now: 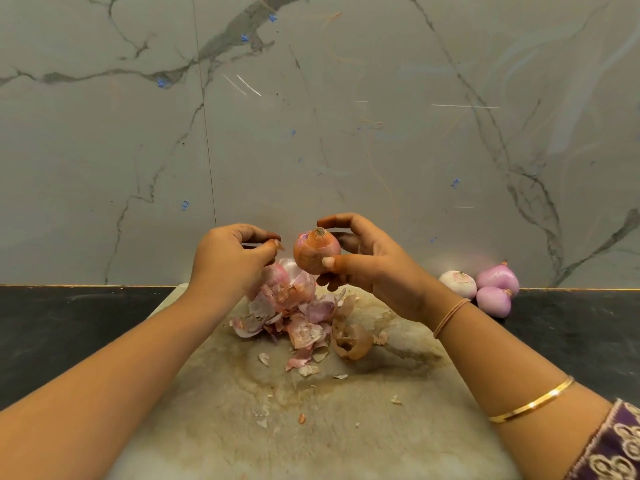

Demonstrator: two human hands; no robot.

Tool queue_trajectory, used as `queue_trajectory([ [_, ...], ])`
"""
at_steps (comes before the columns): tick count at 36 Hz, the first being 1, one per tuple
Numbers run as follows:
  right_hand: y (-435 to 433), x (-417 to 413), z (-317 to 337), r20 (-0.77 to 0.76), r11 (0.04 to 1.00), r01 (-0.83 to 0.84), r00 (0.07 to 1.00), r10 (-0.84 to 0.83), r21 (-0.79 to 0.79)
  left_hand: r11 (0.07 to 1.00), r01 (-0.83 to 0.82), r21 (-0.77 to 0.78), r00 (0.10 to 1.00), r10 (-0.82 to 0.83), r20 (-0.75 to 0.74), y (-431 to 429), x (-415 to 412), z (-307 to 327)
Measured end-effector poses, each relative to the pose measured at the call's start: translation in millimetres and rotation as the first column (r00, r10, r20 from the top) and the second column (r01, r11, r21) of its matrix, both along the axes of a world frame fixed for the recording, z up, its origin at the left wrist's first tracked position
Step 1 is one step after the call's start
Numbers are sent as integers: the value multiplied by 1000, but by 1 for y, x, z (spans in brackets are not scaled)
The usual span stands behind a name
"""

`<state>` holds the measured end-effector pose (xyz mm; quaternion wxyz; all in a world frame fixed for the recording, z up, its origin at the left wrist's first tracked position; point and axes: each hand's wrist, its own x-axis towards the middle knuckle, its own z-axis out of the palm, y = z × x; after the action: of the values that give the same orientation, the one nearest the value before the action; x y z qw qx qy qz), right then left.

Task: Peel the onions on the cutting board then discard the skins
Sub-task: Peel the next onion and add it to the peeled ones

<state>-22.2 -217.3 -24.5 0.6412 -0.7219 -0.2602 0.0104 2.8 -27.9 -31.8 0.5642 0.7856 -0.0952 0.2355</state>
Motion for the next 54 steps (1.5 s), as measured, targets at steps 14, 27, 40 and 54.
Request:
queue_trajectory([
  [14,4,1,-2,110,991,127,986,-122,-31,942,310,-126,942,-323,-94,-13,-14,3],
  [27,8,1,-5,168,977,211,964,-205,-19,958,270,-93,962,-266,56,-13,-16,3],
  [40,9,-2,-4,152,987,158,976,-155,-9,972,91,216,916,-167,365,-9,-16,1],
  [54,7,2,0,48,978,205,977,-206,38,975,-103,197,947,36,318,-4,-7,1],
])
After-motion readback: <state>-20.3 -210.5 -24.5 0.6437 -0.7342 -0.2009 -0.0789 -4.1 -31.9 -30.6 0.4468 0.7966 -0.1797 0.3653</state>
